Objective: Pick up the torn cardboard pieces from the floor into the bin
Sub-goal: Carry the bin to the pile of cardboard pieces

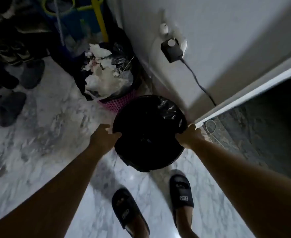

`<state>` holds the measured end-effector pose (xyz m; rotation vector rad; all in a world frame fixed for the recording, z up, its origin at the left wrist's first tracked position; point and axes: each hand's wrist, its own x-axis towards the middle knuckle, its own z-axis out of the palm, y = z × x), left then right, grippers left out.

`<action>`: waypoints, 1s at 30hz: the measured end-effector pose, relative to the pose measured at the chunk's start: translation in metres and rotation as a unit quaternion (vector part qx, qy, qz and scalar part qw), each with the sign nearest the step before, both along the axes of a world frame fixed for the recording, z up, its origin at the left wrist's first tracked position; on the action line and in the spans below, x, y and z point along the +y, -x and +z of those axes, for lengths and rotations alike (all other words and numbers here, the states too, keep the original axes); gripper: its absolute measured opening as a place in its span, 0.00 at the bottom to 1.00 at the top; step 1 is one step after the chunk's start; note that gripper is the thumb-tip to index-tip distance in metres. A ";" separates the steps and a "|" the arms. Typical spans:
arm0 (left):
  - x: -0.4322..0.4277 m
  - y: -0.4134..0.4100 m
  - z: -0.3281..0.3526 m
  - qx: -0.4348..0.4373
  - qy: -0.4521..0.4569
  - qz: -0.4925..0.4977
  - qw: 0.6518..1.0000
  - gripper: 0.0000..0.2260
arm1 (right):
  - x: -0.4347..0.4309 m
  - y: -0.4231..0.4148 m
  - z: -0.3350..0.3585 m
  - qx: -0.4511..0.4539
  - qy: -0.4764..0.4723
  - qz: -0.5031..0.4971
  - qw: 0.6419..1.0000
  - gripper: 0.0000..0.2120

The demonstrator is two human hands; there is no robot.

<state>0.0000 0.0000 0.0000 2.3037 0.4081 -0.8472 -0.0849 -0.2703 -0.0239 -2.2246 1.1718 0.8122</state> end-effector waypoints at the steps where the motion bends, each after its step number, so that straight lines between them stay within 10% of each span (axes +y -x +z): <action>1: -0.003 0.002 -0.016 0.012 0.001 0.008 1.000 0.33 | -0.001 0.000 -0.017 0.006 -0.004 -0.031 0.999 0.40; 11: -0.007 0.008 -0.076 0.004 -0.012 0.076 0.997 0.24 | -0.005 0.000 -0.057 -0.050 0.013 -0.111 0.992 0.23; 30: 0.224 0.314 0.339 -0.114 -0.071 0.513 0.848 0.17 | 0.237 0.071 0.354 -0.120 -0.134 0.300 0.937 0.25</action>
